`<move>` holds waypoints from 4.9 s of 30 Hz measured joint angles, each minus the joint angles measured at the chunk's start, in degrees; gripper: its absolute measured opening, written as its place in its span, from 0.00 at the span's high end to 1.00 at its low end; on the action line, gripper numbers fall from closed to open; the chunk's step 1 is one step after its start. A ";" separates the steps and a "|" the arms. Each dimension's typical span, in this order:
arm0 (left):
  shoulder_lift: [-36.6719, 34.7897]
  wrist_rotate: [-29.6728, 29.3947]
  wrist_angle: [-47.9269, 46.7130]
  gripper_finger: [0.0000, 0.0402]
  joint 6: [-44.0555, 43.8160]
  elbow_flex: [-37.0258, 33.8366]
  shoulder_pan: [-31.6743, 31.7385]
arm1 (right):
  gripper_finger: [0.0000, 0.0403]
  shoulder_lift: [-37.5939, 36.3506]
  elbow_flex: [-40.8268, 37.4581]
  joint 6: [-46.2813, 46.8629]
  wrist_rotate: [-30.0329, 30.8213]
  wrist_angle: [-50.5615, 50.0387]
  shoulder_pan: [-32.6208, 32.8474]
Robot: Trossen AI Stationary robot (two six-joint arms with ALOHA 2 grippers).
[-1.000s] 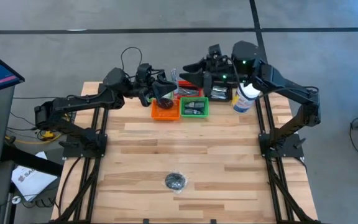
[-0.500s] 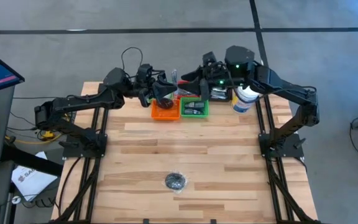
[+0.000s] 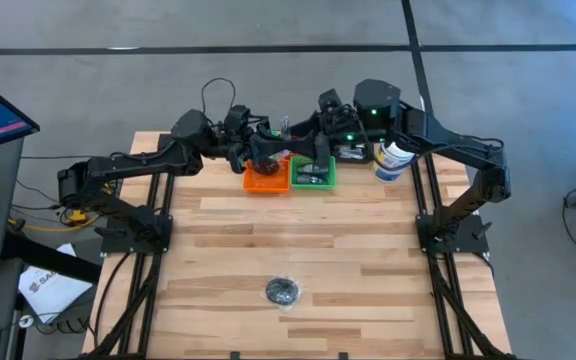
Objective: Pick & Place Travel size toiletries
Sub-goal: Put the nail cutter into the black bin, then put the black hair brush into the orange bin
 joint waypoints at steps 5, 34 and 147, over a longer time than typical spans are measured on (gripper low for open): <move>0.00 0.02 -0.08 0.92 0.09 0.00 0.00 | 0.32 0.21 0.00 -0.05 1.69 0.12 0.00; 0.00 0.48 -0.12 0.92 0.66 0.02 0.35 | 0.88 1.14 0.00 -1.96 2.71 2.69 -0.24; -1.81 -7.83 -13.31 0.45 1.31 0.07 2.42 | 0.42 -10.26 -35.41 -62.61 9.33 -5.51 -29.51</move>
